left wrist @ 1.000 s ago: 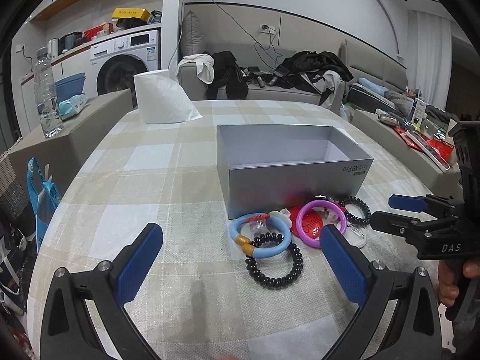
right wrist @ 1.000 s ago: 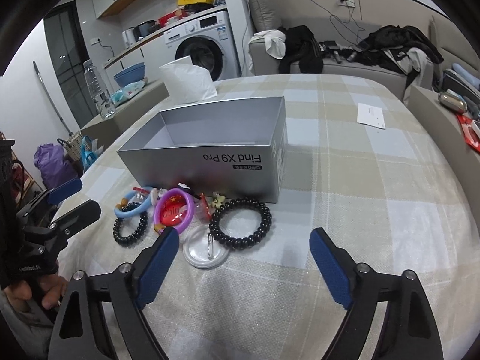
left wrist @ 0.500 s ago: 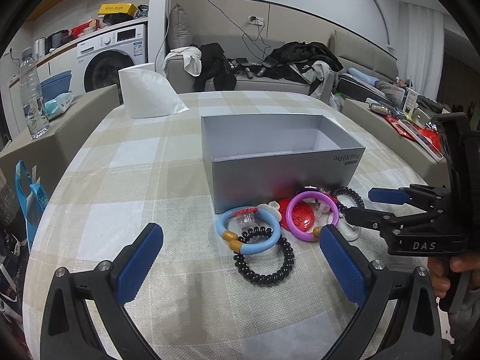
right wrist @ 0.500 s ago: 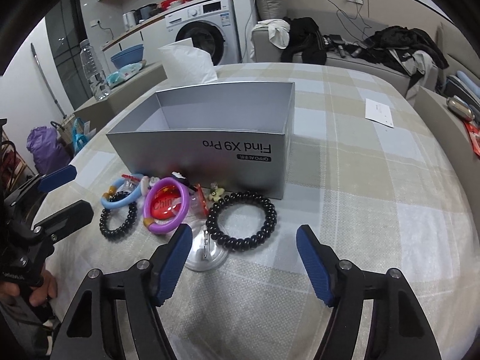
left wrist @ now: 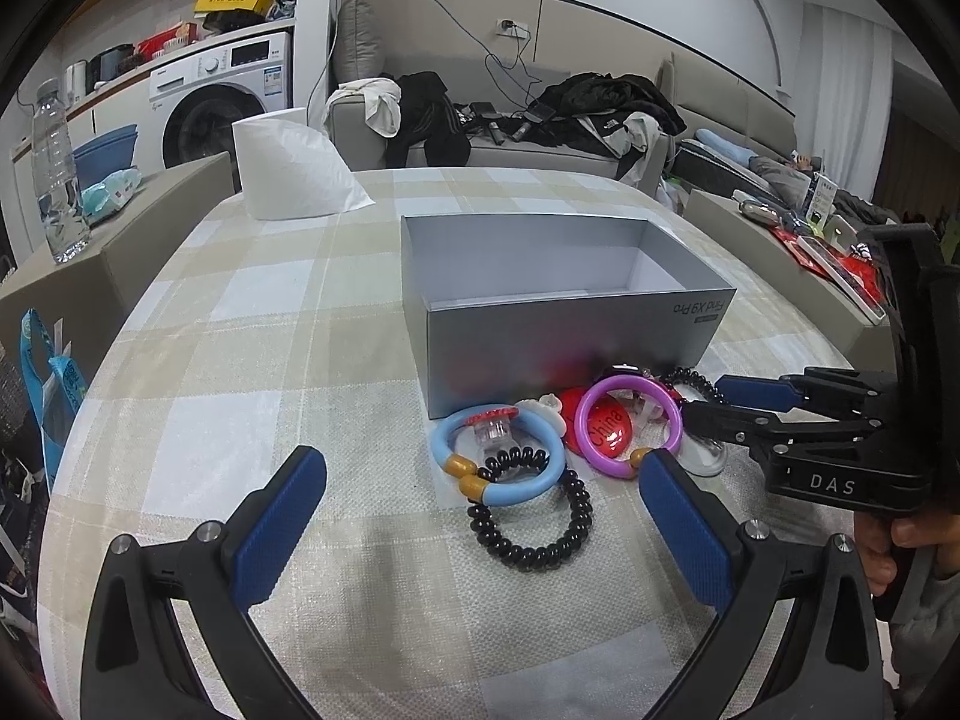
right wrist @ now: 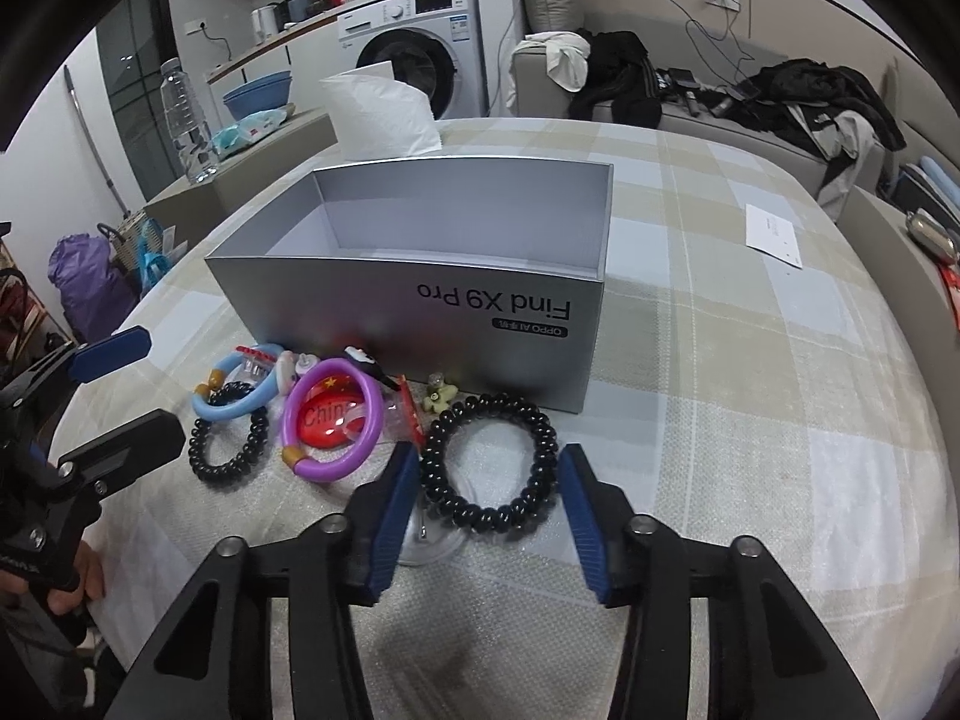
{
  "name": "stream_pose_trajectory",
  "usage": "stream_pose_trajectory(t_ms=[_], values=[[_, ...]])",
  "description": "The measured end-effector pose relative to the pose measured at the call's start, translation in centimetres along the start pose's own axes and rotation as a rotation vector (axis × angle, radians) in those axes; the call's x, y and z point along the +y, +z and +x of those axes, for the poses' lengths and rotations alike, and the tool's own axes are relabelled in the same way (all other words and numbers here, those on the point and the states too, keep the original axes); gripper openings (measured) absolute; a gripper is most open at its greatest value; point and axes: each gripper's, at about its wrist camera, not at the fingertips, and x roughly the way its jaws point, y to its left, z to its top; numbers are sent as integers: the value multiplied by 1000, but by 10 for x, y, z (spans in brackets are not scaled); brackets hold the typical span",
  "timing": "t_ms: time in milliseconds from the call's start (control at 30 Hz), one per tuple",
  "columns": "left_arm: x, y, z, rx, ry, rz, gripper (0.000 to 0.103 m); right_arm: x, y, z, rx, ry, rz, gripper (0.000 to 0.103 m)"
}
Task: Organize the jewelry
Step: 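Move left tool to the light-blue bangle while right tool approaches the larger black beaded bracelet, then close right tool on the black beaded bracelet while left tool closes on the blue bangle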
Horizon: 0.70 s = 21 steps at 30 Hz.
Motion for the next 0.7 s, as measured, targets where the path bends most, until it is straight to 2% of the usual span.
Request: stream_pose_trajectory(t_ms=[67,400,667,700], values=[[0,0,0,1,0,-3,101,-2,-2,-2,-2,8,10,39],[-1,0,1,9,-1,0,101,-11,-13,-22,-56,61,51,38],[-2,1,14,94,-8,6,101,-14,-15,-31,-85,92,73,38],[-2,2,15,100,-11,6,98,-13,-15,-31,-85,93,73,38]])
